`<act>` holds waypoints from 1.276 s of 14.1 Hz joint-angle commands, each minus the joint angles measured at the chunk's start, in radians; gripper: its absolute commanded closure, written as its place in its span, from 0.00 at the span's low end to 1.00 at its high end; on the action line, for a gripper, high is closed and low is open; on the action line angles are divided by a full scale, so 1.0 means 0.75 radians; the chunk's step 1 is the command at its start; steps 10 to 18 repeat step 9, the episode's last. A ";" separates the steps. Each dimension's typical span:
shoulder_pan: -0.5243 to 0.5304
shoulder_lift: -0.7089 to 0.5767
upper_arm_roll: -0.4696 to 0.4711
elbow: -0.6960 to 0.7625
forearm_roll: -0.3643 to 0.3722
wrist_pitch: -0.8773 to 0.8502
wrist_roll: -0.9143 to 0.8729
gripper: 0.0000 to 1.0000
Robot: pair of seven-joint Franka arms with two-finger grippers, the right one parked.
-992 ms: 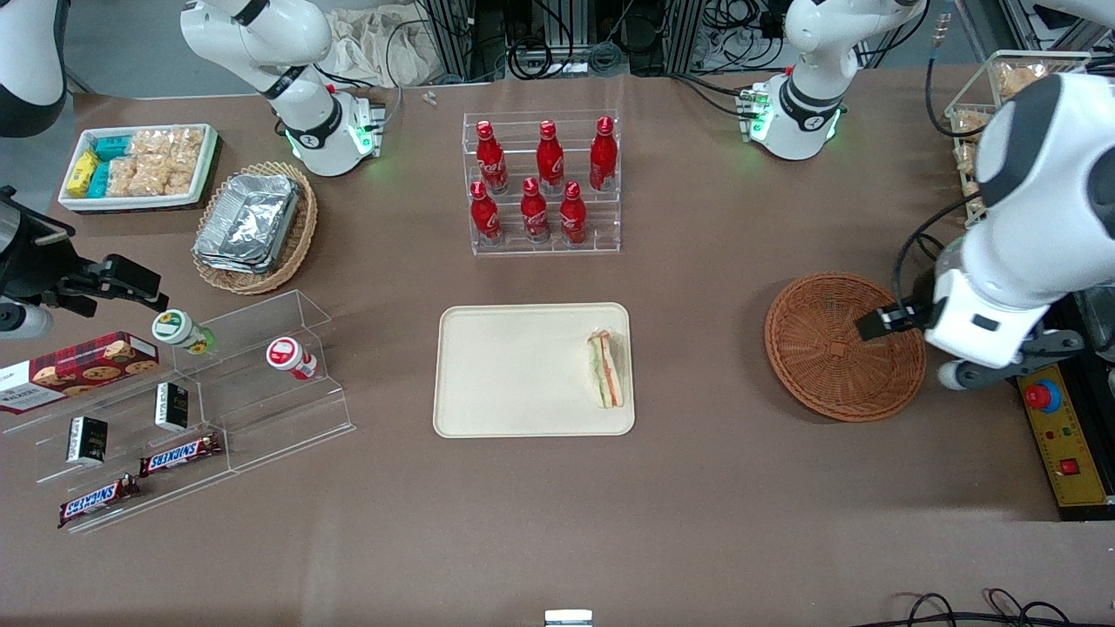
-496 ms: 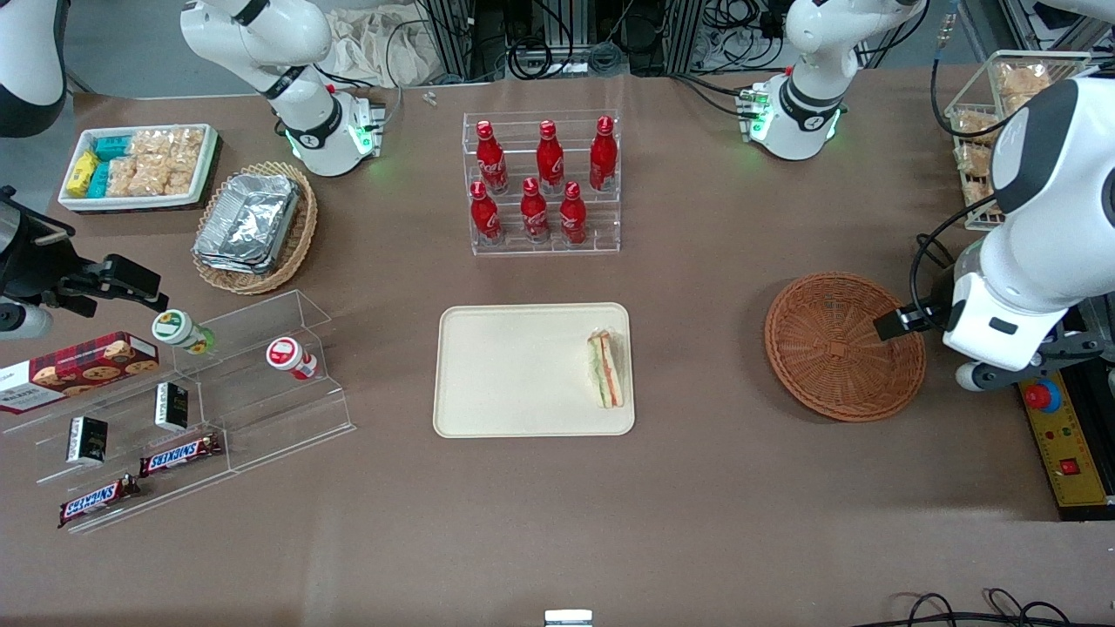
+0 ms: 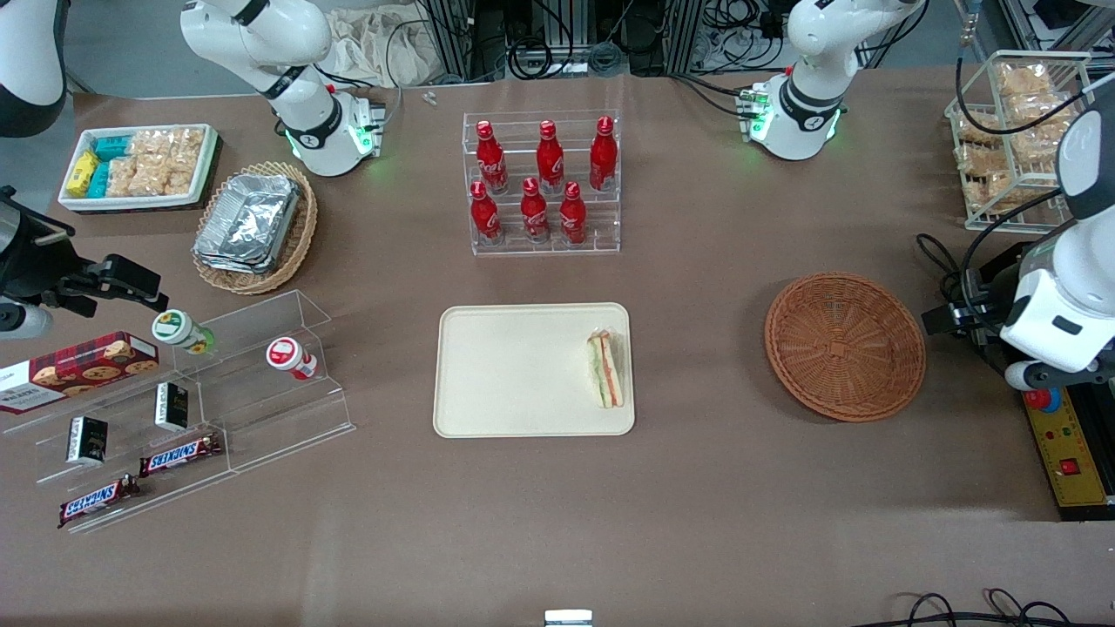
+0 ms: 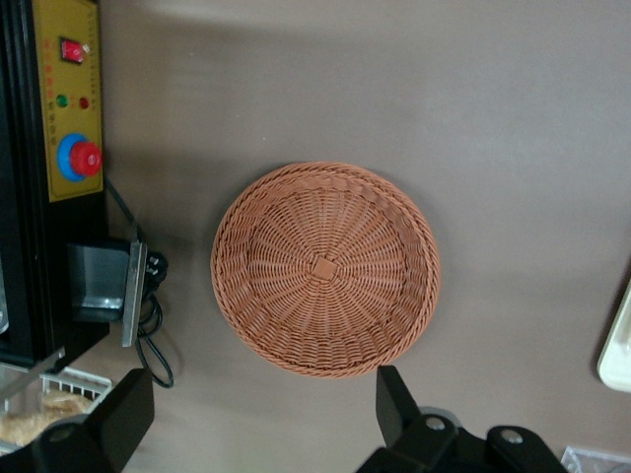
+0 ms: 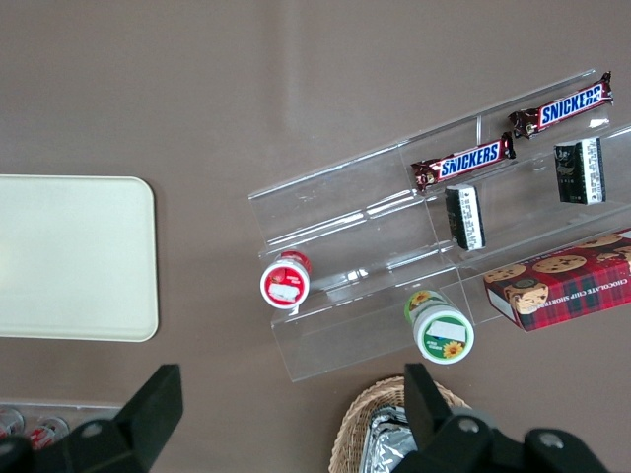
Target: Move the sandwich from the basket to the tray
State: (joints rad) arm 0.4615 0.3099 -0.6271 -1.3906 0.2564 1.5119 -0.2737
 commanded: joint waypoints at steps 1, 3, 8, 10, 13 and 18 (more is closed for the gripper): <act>-0.177 -0.074 0.272 0.022 -0.096 -0.032 0.176 0.00; -0.336 -0.088 0.493 0.024 -0.198 -0.026 0.256 0.00; -0.678 -0.086 0.926 0.044 -0.348 -0.018 0.377 0.00; -0.687 -0.084 0.934 0.046 -0.350 -0.016 0.373 0.00; -0.687 -0.084 0.934 0.046 -0.350 -0.016 0.373 0.00; -0.687 -0.084 0.934 0.046 -0.350 -0.016 0.373 0.00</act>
